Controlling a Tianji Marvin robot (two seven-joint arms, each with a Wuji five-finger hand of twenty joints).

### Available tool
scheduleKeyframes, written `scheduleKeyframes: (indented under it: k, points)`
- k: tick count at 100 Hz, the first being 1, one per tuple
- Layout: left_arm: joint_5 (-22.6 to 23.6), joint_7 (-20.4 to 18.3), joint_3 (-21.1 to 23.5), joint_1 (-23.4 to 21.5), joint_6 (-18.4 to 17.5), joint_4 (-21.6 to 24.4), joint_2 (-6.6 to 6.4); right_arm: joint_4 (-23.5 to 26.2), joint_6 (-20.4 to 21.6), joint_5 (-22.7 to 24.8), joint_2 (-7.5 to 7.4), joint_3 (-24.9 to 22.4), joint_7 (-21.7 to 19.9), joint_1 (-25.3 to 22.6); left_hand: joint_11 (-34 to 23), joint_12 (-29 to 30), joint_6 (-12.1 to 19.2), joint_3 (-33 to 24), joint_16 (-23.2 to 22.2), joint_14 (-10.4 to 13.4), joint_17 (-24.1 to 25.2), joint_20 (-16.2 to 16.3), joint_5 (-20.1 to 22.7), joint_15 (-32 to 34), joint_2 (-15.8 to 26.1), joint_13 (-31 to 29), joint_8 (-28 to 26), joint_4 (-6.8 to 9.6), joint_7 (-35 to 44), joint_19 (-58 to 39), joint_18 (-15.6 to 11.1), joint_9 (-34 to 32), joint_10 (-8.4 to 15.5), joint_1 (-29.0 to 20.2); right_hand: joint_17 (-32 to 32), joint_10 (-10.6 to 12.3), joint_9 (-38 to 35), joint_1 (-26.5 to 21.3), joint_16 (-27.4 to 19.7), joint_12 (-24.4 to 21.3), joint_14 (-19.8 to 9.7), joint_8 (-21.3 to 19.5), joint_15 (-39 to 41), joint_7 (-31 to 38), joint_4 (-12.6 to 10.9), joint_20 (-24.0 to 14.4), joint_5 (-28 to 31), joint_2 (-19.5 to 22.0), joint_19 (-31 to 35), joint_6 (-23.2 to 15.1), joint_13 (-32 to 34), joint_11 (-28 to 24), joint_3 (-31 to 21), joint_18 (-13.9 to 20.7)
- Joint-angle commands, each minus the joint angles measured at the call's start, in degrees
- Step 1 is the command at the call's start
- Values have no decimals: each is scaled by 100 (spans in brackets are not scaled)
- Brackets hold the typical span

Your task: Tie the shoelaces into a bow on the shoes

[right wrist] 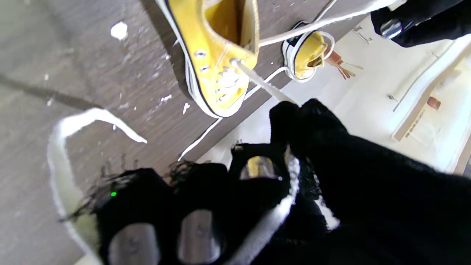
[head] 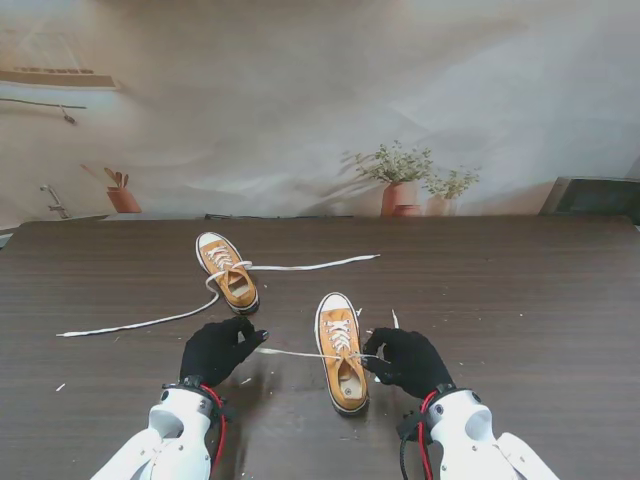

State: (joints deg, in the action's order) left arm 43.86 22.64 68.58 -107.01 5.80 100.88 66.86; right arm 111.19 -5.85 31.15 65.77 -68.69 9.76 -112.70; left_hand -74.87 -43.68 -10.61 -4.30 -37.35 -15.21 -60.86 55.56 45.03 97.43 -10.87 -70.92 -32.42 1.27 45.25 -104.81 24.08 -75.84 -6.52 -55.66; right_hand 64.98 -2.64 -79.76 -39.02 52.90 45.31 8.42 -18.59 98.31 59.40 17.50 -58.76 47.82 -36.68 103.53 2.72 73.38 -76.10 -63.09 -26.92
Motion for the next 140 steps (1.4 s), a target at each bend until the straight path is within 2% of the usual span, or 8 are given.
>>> scheduleKeyframes:
  k: [1,17,27,48,76,92,120,140]
  points:
    - [30,-100,26,-58,-133,48,-104,54,-46,-19,-57,-21,-81,47,-294,162,409,177,167,21,-251,-99,-269,424,-180,-165,1122,-156,-869,-1516,-1373,-242,244,-435,245,58,-342,-182,65,62,-239,131,487,-65,-221,-20,-54,31,1645,-83,148,-125,2,61]
    - [8,-15,22,5,-810,-106,-118,25,147,872,-127,-93,61,95,-227,274,462,-144,238,-35,-245,-262,-242,410,-436,-161,2008,-180,-2547,-1516,-1380,-246,186,-612,241,104,-345,-129,28,25,-286,172,465,-77,-214,82,-131,68,1615,-131,154,-20,30,106]
    - [-129,-11,35,137,-1643,-310,-123,-58,484,1230,-168,-167,119,203,-133,299,604,-1549,261,-170,-229,-374,92,307,-774,-159,2638,-327,-3935,-1516,-1263,-255,81,48,243,163,-346,-82,-8,3,-345,206,451,-71,-207,152,-160,93,1578,-208,157,45,34,152]
    - [-423,-584,-89,493,-2609,-648,-202,-357,1349,1067,-215,-251,-105,606,-56,312,919,-2272,275,-242,-213,-596,-60,215,-1180,-155,2714,-398,-4094,-1516,-1196,-257,22,385,244,226,-332,-5,-69,-6,-342,233,433,-21,-190,228,-180,87,1557,-346,158,101,2,213]
    - [-1181,-1072,-690,878,-2718,-763,-182,-501,1456,1391,-260,-43,-157,1059,138,360,840,-3039,300,-335,-208,-729,-257,95,-1866,-156,2744,-463,-4162,-1516,-1215,-277,-125,791,245,283,-349,32,-97,8,-411,259,452,45,-174,278,-119,79,1545,-425,159,105,-60,243]
    - [-1333,-1036,-1123,1108,-2425,-837,-130,-494,1379,1416,-263,66,-204,1191,190,381,441,-3138,309,-392,-208,-741,-398,49,-2003,-154,2763,-479,-4216,-1516,-1223,-280,-196,842,255,228,-352,4,-55,72,-419,296,511,70,-171,241,-44,23,1644,-384,152,-15,-127,273]
    - [-1253,110,-1808,1488,-2060,-1270,194,-404,1358,1512,-267,218,-159,1219,263,423,325,-3013,303,-517,-204,-739,-486,-1,-2119,-151,2776,-498,-4242,-1516,-1188,-290,-294,761,261,229,-352,2,-18,83,-437,316,515,68,-161,158,-10,13,1645,-378,153,-48,-158,273]
    - [-1657,83,-2072,1634,-1980,-1385,309,-429,1315,1510,-247,424,-40,1297,284,440,304,-2994,291,-522,-201,-753,-460,-7,-2340,-152,2774,-518,-4230,-1516,-1164,-291,-311,758,264,187,-354,-27,13,90,-474,332,522,68,-165,89,60,-36,1645,-328,155,-87,-216,260]
